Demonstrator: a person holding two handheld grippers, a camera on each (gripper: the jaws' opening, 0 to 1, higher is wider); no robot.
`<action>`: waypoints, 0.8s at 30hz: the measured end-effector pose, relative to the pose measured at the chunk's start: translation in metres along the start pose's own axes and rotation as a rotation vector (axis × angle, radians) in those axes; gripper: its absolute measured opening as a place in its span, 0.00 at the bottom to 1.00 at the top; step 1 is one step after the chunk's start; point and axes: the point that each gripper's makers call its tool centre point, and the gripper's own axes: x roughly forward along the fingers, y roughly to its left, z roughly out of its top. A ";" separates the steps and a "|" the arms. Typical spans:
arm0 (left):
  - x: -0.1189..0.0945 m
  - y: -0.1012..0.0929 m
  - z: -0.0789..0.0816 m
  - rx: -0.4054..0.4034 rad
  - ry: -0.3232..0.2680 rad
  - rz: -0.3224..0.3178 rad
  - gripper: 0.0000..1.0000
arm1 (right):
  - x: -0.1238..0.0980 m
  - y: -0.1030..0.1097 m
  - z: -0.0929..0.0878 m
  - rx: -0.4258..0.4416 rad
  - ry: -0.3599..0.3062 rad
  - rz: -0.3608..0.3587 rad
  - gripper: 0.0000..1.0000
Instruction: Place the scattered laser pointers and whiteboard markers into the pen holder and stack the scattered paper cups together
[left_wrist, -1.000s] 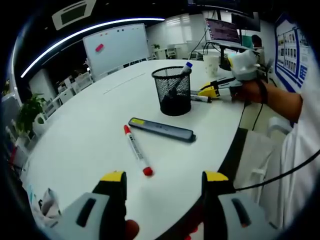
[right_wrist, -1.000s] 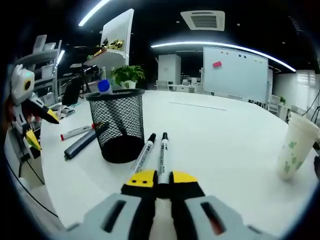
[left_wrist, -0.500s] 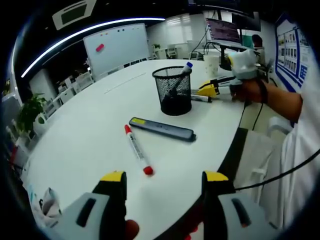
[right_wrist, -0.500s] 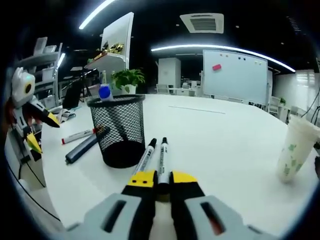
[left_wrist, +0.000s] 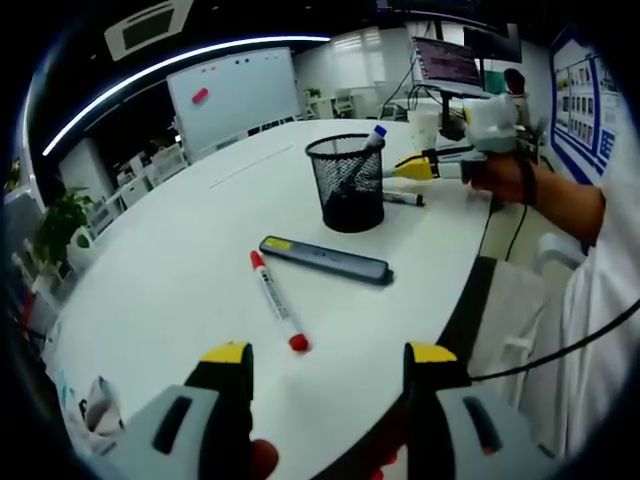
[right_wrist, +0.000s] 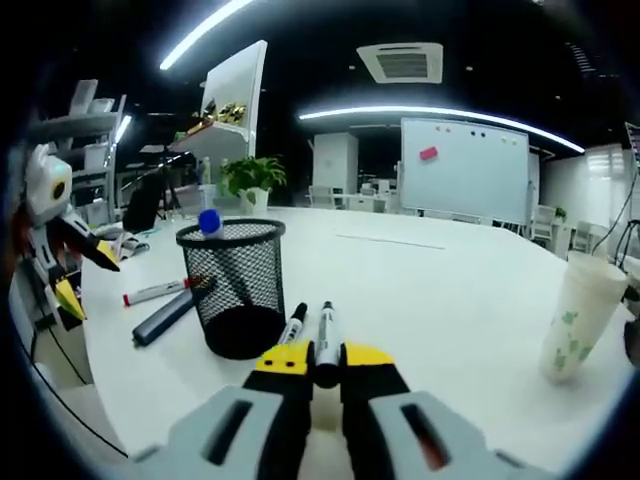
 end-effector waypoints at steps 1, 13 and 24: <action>0.000 0.000 0.000 0.000 0.000 0.000 0.61 | -0.001 0.000 0.003 0.000 -0.011 -0.001 0.11; -0.001 0.000 -0.001 0.002 0.007 0.002 0.61 | -0.007 -0.004 0.032 -0.017 -0.109 -0.016 0.11; -0.001 0.000 0.000 0.005 0.009 0.001 0.61 | -0.009 -0.006 0.044 -0.021 -0.131 -0.012 0.11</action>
